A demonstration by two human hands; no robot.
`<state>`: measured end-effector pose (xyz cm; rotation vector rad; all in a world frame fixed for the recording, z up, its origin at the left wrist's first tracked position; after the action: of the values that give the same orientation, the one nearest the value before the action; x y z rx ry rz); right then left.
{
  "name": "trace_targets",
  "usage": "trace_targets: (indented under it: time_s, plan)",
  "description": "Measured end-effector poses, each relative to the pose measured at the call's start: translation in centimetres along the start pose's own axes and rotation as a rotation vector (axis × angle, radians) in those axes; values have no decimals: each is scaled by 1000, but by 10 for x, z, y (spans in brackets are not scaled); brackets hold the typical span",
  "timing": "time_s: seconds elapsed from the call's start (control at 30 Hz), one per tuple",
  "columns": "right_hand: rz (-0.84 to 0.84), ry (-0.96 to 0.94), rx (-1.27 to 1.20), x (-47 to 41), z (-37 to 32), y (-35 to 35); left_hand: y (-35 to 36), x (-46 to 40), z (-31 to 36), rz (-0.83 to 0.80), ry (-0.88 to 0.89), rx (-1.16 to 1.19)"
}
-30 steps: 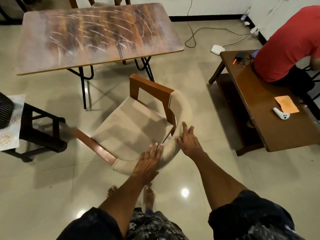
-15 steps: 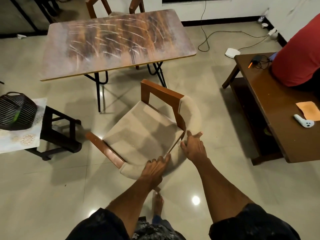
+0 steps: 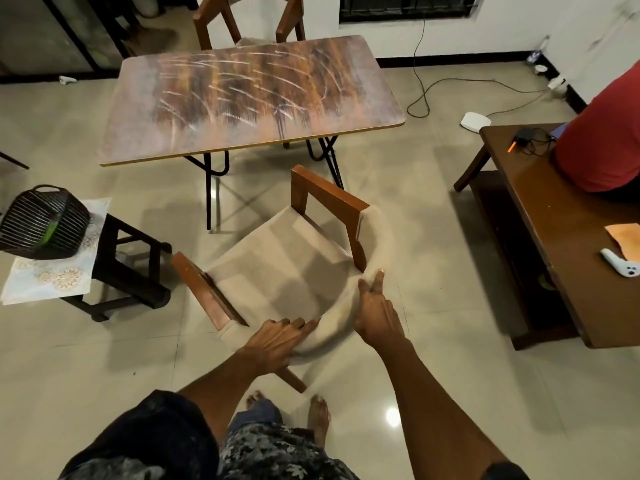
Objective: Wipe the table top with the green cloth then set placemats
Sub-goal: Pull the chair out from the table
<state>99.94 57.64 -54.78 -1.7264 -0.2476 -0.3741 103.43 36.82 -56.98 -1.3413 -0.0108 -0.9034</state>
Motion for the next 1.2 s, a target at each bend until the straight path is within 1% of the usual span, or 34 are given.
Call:
trace_targets:
  time_s: [0.13,0.23,0.3,0.43,0.57,0.6,0.63,0.7,0.73,0.77,0.83,0.9,0.97,1.03,1.13,1.2]
  plan:
    - [-27,-85,102,-4,-22,-3,-3,10,-32,-5,1,9]
    - [-28,-172,152,-11,-42,-6,-8,24,-61,13,-49,44]
    - [-28,-254,157,-20,-64,-4,-13,40,-86,34,-114,67]
    - [-41,-364,146,-27,-99,-1,-27,62,-123,54,-217,34]
    - [-35,-497,190,-37,-147,-2,-27,88,-174,81,-389,66]
    - [-56,-529,183,-41,-158,-1,-25,96,-187,128,-458,115]
    - [-78,-532,162,-40,-159,-2,-23,103,-195,230,-541,196]
    - [-92,-515,117,-60,-166,-7,-25,121,-227,533,-803,497]
    - [-70,-493,98,-65,-158,-12,-25,127,-232,661,-892,642]
    - [-32,-485,92,-79,-156,-19,-25,127,-244,742,-947,763]
    - [50,-503,103,-107,-154,-33,-24,122,-266,766,-985,879]
    - [54,-536,141,-126,-147,-44,-15,114,-278,757,-1006,948]
    - [1,-554,236,-146,-138,-42,-8,104,-290,747,-1037,1010]
    - [-76,-576,338,-159,-128,-33,-3,97,-291,716,-1106,1100]
    - [-167,-615,408,-168,-122,-21,7,89,-296,776,-1287,1331]
    - [-215,-638,456,-170,-120,-16,15,84,-297,765,-1413,1374]
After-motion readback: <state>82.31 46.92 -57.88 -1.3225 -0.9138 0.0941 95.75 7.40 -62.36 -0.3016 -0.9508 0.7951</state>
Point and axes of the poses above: each hand's wrist, its own x-axis away from the middle knuckle, its own y-axis out of the palm, z = x × y, the point moved 6 cm from there along -x, towards the middle knuckle, and after that the axes turned 9 degrees about x, right-handed, at the moved point
